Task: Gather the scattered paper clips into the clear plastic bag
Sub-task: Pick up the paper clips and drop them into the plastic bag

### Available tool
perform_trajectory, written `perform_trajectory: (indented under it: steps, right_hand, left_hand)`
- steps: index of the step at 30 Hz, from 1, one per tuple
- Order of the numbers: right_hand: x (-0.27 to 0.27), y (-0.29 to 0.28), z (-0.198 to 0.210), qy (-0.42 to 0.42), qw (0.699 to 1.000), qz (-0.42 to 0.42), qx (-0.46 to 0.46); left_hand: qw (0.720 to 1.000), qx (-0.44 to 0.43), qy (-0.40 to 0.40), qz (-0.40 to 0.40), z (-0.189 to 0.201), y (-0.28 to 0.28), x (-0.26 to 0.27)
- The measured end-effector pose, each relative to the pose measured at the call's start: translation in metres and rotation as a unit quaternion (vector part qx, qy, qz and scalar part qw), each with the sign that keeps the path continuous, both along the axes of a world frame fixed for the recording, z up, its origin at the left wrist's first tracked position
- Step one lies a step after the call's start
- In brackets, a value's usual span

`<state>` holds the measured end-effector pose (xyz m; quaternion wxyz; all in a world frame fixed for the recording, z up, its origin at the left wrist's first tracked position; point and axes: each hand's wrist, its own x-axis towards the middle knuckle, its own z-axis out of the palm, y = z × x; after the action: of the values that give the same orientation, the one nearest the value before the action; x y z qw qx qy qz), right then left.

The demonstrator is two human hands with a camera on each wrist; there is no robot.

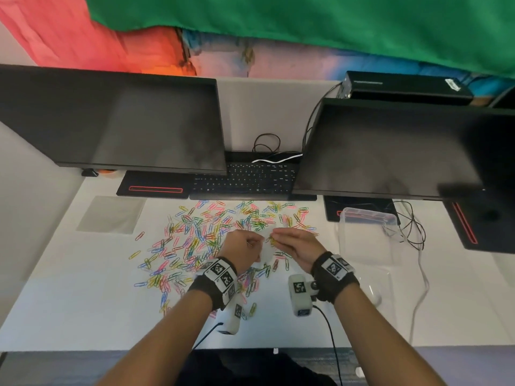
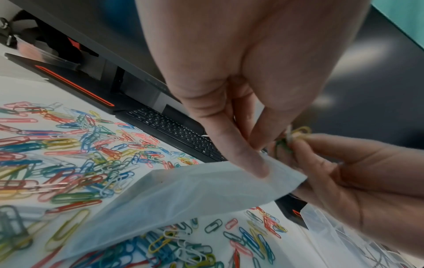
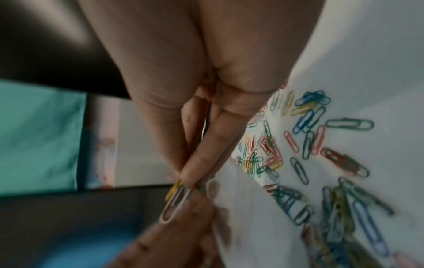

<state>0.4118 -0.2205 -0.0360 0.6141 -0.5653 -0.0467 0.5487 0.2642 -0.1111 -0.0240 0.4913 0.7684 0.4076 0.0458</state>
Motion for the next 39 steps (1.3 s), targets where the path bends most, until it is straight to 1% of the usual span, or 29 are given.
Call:
perform_trajectory:
  steps: [2,3,5,6,7,9,10,11,13,14,15,16,17,19,20,21,22,23,24,25,26,27,30,32,33,34,36,39]
  right_hand:
    - [-0.008,0.004,0.002,-0.1,0.994,0.019,-0.037]
    - [-0.011,0.005,0.001,-0.161,0.985,0.023,-0.058]
    - [-0.015,0.008,-0.003,-0.297,0.948,0.049,-0.103]
    - [-0.017,0.011,-0.005,-0.353,0.925,0.069,-0.119]
    - [-0.019,0.012,-0.006,-0.39,0.907,0.091,-0.128]
    - [-0.023,0.015,-0.006,-0.414,0.893,0.11,-0.141]
    - [-0.024,0.017,-0.004,-0.438,0.877,0.126,-0.151]
    - [-0.025,0.018,-0.004,-0.472,0.854,0.154,-0.155]
    - [-0.025,0.019,-0.001,-0.519,0.814,0.222,-0.138]
    - [-0.025,0.018,0.001,-0.53,0.798,0.26,-0.125]
    - [-0.023,0.019,0.003,-0.531,0.791,0.285,-0.109]
    - [-0.021,0.019,0.003,-0.518,0.8,0.289,-0.093]
    - [-0.017,0.017,0.005,-0.488,0.828,0.266,-0.073]
    - [-0.003,0.012,0.003,-0.384,0.908,0.161,-0.05]
    - [0.01,0.008,-0.006,-0.36,0.925,0.102,-0.059]
    - [0.024,0.004,-0.018,-0.376,0.92,0.06,-0.095]
    - [0.039,0.0,-0.031,-0.424,0.891,0.055,-0.154]
    - [0.05,-0.004,-0.045,-0.467,0.851,0.087,-0.223]
    - [0.06,-0.008,-0.058,-0.491,0.813,0.128,-0.285]
    - [0.064,-0.011,-0.069,-0.493,0.791,0.157,-0.327]
    - [0.064,-0.011,-0.076,-0.487,0.782,0.176,-0.347]
    - [0.061,-0.01,-0.079,-0.493,0.773,0.19,-0.35]
    - [0.047,0.0,-0.079,-0.539,0.755,0.222,-0.299]
    - [0.037,0.005,-0.078,-0.545,0.751,0.275,-0.252]
    - [0.033,0.005,-0.08,-0.548,0.739,0.312,-0.237]
    - [0.029,0.003,-0.081,-0.558,0.718,0.349,-0.226]
    - [0.024,-0.005,-0.08,-0.593,0.656,0.41,-0.224]
    - [0.016,-0.012,-0.074,-0.652,0.583,0.428,-0.227]
  left_hand:
    - [1.0,0.001,-0.001,0.005,-0.001,-0.002,0.003]
    - [1.0,0.005,-0.001,0.005,-0.002,-0.002,0.003]
    - [1.0,0.004,-0.002,0.007,-0.003,-0.002,0.006]
    - [1.0,0.0,-0.005,0.009,-0.002,-0.002,0.007]
    - [1.0,-0.002,-0.009,0.009,-0.002,-0.002,0.008]
    - [1.0,0.005,-0.017,-0.002,-0.002,-0.001,0.01]
    - [1.0,0.011,-0.017,-0.011,-0.002,0.0,0.01]
    - [1.0,0.014,-0.015,-0.018,-0.002,0.001,0.01]
    - [1.0,0.01,-0.012,-0.017,-0.004,0.004,0.011]
    - [1.0,0.01,-0.013,-0.014,-0.005,0.005,0.011]
    - [1.0,0.013,-0.014,-0.013,-0.005,0.007,0.01]
    - [1.0,0.016,-0.018,-0.01,-0.004,0.008,0.01]
    - [1.0,0.015,-0.025,-0.006,-0.003,0.01,0.009]
    - [0.999,0.02,-0.028,-0.001,-0.002,0.014,0.008]
    - [0.999,0.024,-0.022,-0.001,-0.001,0.016,0.006]
    - [0.999,0.026,-0.019,-0.001,-0.001,0.019,0.005]
    - [0.999,0.027,-0.018,0.0,-0.001,0.021,0.003]
    - [0.999,0.028,-0.018,0.002,-0.001,0.023,0.001]
    - [0.999,0.03,-0.018,0.007,0.0,0.024,0.0]
    - [0.999,0.033,-0.017,0.013,0.001,0.026,-0.002]
    - [0.999,0.036,-0.017,0.022,0.002,0.027,-0.003]
    - [0.999,0.036,-0.019,0.032,0.004,0.029,-0.004]
    - [0.997,0.035,-0.029,0.055,0.006,0.033,-0.009]
    - [0.997,0.029,-0.033,0.063,0.005,0.036,-0.012]
    - [0.997,0.028,-0.034,0.065,0.004,0.037,-0.013]
    - [0.997,0.028,-0.035,0.066,0.004,0.038,-0.013]
    - [0.997,0.027,-0.035,0.064,0.004,0.04,-0.012]
    - [0.997,0.022,-0.036,0.061,0.004,0.039,-0.012]
